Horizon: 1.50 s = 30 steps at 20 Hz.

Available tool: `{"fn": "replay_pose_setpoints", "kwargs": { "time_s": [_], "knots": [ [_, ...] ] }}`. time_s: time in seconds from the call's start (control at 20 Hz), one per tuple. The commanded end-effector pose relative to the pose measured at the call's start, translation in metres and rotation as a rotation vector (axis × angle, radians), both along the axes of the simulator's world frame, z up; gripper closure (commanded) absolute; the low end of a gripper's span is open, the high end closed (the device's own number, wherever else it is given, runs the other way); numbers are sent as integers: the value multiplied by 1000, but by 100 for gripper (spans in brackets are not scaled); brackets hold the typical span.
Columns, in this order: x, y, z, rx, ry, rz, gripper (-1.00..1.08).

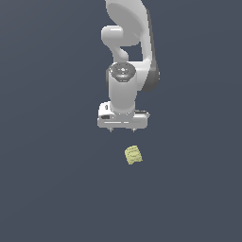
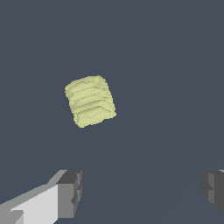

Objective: Pick up the object and move it to a goal position.

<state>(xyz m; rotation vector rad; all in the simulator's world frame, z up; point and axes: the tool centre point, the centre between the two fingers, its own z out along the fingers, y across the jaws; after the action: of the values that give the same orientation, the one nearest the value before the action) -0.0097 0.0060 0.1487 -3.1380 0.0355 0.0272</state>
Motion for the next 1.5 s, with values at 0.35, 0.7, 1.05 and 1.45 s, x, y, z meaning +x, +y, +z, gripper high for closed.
{"fn": "replay_pose_setpoints", "kwargs": {
  "time_s": [0.35, 0.7, 1.05, 1.45],
  "knots": [
    [-5, 28, -6, 25, 9, 34, -92],
    [-4, 31, -7, 27, 10, 42, -92],
    [12, 37, -17, 20, 4, 104, -92],
    [45, 49, -42, 6, -10, 232, -92]
  ]
}}
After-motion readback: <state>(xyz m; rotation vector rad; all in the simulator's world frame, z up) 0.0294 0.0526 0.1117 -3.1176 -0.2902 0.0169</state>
